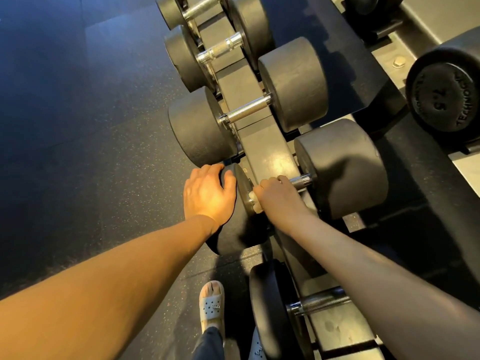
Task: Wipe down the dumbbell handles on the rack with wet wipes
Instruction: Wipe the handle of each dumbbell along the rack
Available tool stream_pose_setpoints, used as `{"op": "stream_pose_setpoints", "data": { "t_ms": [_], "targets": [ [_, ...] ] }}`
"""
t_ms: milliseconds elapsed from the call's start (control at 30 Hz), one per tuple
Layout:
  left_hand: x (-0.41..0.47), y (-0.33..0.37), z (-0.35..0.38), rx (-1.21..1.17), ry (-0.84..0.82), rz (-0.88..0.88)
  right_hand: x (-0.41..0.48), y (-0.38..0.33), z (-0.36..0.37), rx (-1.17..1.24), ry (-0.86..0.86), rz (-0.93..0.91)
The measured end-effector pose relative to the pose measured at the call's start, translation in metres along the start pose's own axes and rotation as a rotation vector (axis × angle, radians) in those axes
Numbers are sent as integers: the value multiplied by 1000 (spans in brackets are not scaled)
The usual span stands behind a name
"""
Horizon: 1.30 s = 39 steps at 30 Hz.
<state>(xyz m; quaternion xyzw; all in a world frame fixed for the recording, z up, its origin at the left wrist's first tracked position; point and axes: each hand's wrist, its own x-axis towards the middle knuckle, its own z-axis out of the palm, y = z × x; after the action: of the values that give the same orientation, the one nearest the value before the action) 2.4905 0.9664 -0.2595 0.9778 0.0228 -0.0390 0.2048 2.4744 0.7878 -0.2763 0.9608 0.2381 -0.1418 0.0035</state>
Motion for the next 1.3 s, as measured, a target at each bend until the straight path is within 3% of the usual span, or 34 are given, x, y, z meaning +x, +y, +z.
{"op": "stream_pose_setpoints", "data": {
  "t_ms": [133, 200, 300, 367, 400, 500, 567, 667, 767, 900, 967, 1167, 1300],
  "targets": [
    [-1, 1, -1, -6, -3, 3, -25, -7, 2, 105, 241, -112],
    [-2, 1, -1, -5, 0, 1, -38, -12, -2, 252, 233, -73],
    [-1, 1, -1, -13, -1, -4, -52, -24, -8, 831, 72, 330],
    [-1, 1, -2, -15, -4, -6, -51, -29, -2, 1505, -52, 661],
    [-1, 2, -2, -17, -5, -9, -48, -32, 1, 1735, -47, 835],
    [-3, 4, -4, -21, -5, -13, -37, -31, 12, 1977, 206, 1330],
    [-3, 4, -4, -21, -8, -9, -28, -34, 13, 2124, 383, 1413],
    [-3, 4, -5, -26, -12, -6, -22, -46, -3, 2312, 491, 1312],
    [-4, 5, -5, -34, -4, -5, -28, -57, -9, 2426, 544, 1298],
    [-3, 5, -5, -36, -1, 0, -31, -65, -1, 2010, 533, 1323],
    [-3, 5, -5, -41, -6, 0, -26, -61, 2, 1952, 558, 1343],
    [-3, 4, -4, -38, 0, -1, -8, -31, 4, 2148, 719, 1582],
    [-1, 2, -2, -30, -12, -7, -5, -40, 7, 2204, 778, 1504]
  ]
}}
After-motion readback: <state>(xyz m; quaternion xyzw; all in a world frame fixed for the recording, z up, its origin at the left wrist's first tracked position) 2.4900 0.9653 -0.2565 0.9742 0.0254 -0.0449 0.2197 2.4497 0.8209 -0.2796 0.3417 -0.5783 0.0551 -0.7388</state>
